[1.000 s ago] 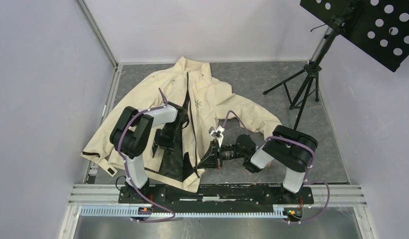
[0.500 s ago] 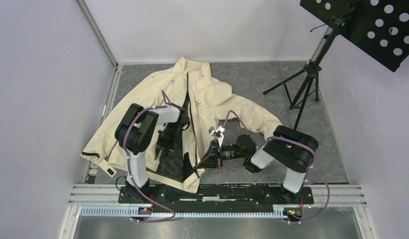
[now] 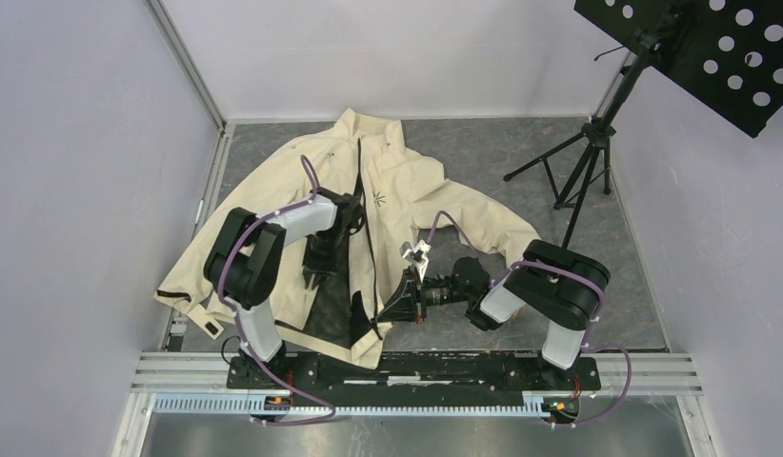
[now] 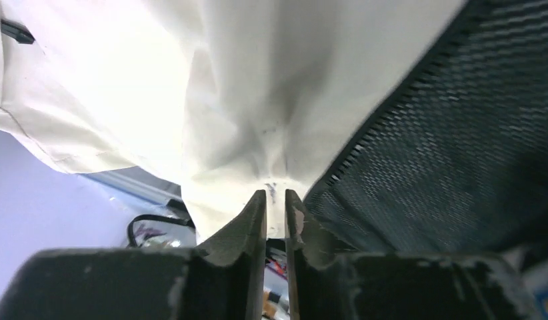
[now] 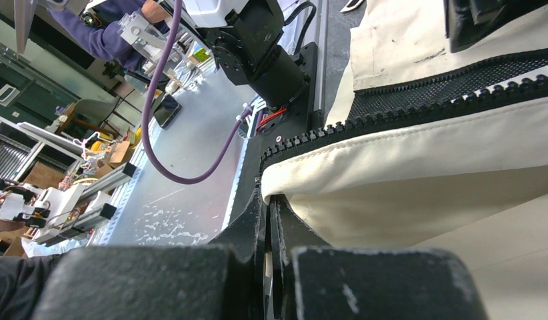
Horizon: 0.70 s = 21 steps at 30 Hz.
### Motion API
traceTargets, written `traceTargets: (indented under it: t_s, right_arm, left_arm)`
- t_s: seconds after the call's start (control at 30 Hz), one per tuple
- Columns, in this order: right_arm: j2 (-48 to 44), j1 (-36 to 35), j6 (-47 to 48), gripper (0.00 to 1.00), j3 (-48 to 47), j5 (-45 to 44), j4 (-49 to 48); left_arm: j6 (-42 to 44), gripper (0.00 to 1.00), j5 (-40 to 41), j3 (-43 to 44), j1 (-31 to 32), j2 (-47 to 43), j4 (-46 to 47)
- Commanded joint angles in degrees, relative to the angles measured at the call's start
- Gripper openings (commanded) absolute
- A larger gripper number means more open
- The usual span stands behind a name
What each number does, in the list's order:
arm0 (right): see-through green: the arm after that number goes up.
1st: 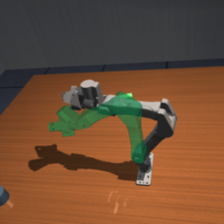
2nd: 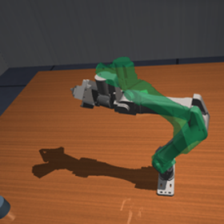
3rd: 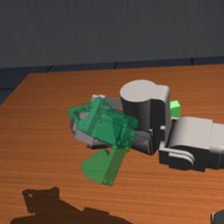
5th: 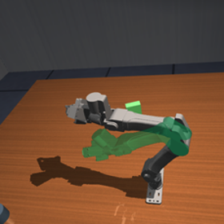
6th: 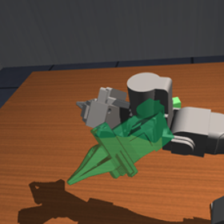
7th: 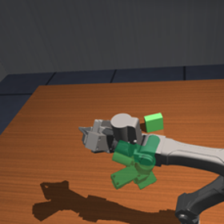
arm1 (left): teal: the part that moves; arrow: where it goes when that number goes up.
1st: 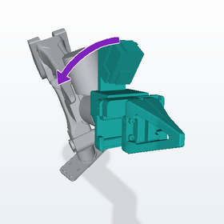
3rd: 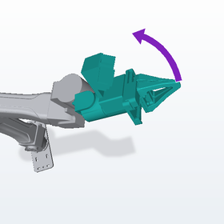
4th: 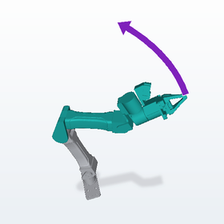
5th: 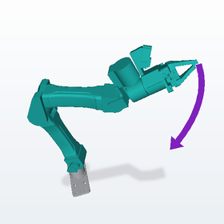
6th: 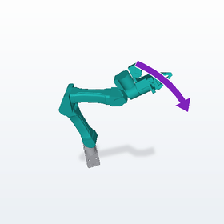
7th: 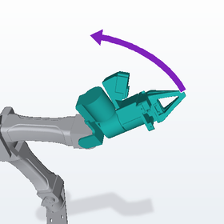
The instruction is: Zip up the jacket
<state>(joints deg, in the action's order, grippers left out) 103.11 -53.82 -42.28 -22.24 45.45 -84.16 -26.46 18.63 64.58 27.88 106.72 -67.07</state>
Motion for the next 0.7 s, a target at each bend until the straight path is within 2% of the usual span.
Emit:
traceTargets:
  t_s: [0.0, 0.1, 0.3, 0.47, 0.67]
  right_arm:
    - [-0.9, 0.2, -0.3, 0.0, 0.4, 0.5, -27.9]
    - [-1.2, 0.2, -0.3, 0.0, 0.6, 0.3, -27.9]
    - [-2.3, 0.7, 0.6, 0.0, 1.7, -0.7, -27.9]
    - [-2.6, 4.7, -0.5, 0.0, 3.4, -2.8, -27.3]
    - [-5.2, 9.4, 5.1, 0.0, 3.9, -4.3, -15.2]
  left_arm:
    - [0.0, 0.26, -3.2, 2.4, -0.5, -5.5, 2.5]
    - [0.9, 0.29, -3.8, 2.2, -2.3, -3.9, 4.9]
    - [2.9, 0.25, -5.5, 3.9, -6.4, 2.8, 13.4]
    - [2.7, 0.21, -8.8, 11.6, -6.9, 9.3, 18.7]
    - [4.1, 0.2, -11.3, 24.4, -6.7, 14.3, 17.7]
